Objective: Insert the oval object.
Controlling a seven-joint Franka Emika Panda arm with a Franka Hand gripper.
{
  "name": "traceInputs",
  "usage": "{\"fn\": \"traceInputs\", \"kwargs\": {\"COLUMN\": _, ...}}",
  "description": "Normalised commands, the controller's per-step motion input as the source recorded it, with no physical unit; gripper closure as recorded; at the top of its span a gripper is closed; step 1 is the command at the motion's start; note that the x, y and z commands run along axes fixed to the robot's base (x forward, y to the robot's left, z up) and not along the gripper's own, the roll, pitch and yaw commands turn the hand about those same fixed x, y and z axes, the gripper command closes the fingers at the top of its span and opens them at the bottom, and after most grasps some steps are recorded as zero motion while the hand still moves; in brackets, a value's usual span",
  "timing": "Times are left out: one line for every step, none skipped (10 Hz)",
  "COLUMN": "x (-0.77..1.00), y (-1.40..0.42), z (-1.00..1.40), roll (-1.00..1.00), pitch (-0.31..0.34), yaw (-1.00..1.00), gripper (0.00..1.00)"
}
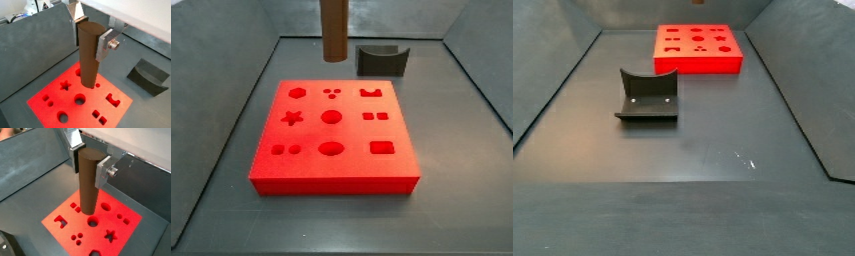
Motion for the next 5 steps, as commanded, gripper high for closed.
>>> {"fn": "traceInputs", "kwargs": {"x": 0.00, "y": -0.14, "z": -0.18, "roll": 0.00, "pitch": -0.030, "yaw": 0.00, "gripper": 1.00}}
{"fn": "traceInputs", "kwargs": {"x": 0.00, "y": 0.00, "z": 0.01, "roll": -0.01, "pitch": 0.000, "yaw": 0.00, "gripper": 1.00}}
{"fn": "traceInputs", "kwargs": {"x": 0.00, "y": 0.00, "z": -0.05, "roll": 0.02, "pitch": 0.000, "yaw": 0.00, "gripper": 1.00}}
{"fn": "traceInputs", "kwargs": {"x": 0.06, "y": 0.00, "z": 0.06, "roll": 0.00, "pitch": 0.003, "yaw": 0.00, "gripper": 1.00}}
{"fn": "traceInputs", "kwargs": {"x": 0.00, "y": 0.00, "z": -0.02, "roll": 0.00, "pitch": 0.000, "yaw": 0.00, "gripper": 1.00}}
